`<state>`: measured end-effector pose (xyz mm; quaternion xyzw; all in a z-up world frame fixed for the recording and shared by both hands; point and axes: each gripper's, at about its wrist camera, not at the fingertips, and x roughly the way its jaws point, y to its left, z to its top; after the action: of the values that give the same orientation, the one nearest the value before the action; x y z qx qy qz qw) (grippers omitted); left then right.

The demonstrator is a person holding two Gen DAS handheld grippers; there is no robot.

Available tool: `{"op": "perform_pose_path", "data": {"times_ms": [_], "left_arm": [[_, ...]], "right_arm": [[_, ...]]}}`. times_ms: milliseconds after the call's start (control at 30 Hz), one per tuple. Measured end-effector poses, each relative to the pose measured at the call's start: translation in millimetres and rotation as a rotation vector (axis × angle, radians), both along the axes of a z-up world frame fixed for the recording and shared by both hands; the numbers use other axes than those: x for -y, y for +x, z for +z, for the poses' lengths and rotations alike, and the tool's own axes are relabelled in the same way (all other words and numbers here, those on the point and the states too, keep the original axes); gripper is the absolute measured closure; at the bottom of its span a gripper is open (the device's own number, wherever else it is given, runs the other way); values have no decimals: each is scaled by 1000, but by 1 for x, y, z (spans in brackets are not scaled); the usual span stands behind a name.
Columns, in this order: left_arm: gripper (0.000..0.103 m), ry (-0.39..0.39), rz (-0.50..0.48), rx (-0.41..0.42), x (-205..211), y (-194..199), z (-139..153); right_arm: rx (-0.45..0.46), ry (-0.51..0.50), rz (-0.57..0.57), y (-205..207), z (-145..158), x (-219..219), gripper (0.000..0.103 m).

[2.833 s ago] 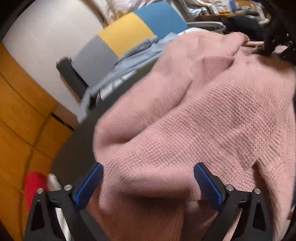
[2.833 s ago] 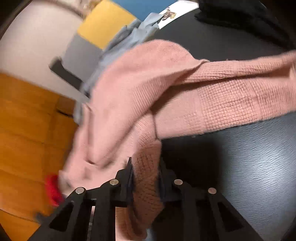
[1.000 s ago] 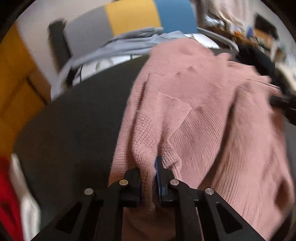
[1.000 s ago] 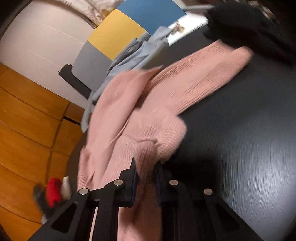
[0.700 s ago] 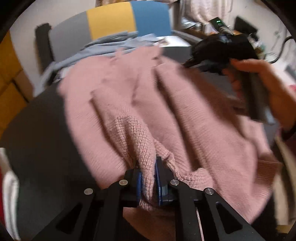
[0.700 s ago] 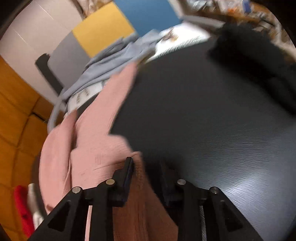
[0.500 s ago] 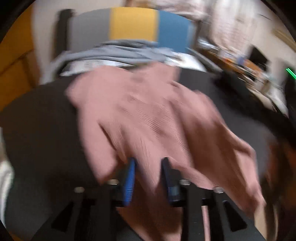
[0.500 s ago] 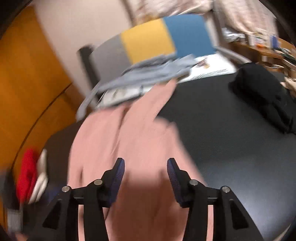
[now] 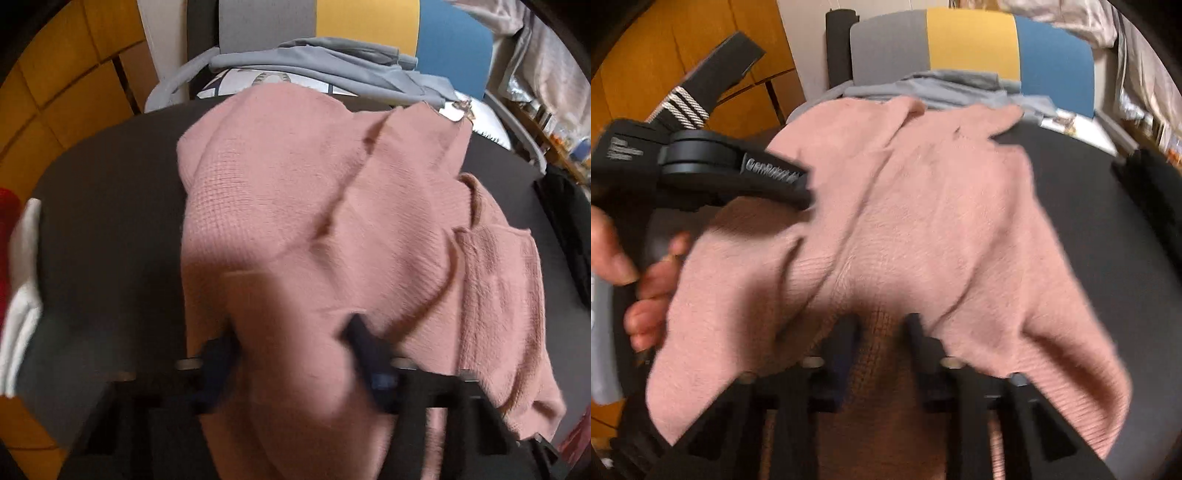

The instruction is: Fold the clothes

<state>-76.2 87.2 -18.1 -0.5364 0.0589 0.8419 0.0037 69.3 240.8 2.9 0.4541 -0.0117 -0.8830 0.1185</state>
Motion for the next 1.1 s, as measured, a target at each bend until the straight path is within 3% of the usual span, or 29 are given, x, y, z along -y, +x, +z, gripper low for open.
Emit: {"op": "perform_pose_path", "data": {"times_ms": [67, 167, 300, 600, 733, 800, 867, 1000, 1100], "left_arm": [[88, -157, -40, 4, -25, 8, -3], [91, -377, -105, 8, -63, 24, -11], [91, -476, -144, -1, -93, 52, -18], [93, -519, -177, 13, -116, 92, -16], [93, -488, -158, 17, -123, 102, -11], [94, -462, -160, 22, -128, 109, -9], [94, -436, -174, 27, -135, 118, -6], [93, -407, -178, 16, -143, 125, -2], [86, -279, -145, -15, -126, 123, 10]], "right_arm": [[-38, 65, -41, 2, 4, -14, 94], [-74, 81, -111, 4, 6, -42, 94], [-96, 88, -167, -11, 2, -73, 94], [-124, 91, -236, -29, 9, -96, 93], [-143, 223, -223, -52, 8, -89, 91], [-155, 358, -229, -60, 6, -89, 86], [-149, 392, -252, -67, 6, -101, 86], [-179, 255, -286, -50, 21, -128, 80], [-187, 42, -321, -29, 33, -158, 76]]}}
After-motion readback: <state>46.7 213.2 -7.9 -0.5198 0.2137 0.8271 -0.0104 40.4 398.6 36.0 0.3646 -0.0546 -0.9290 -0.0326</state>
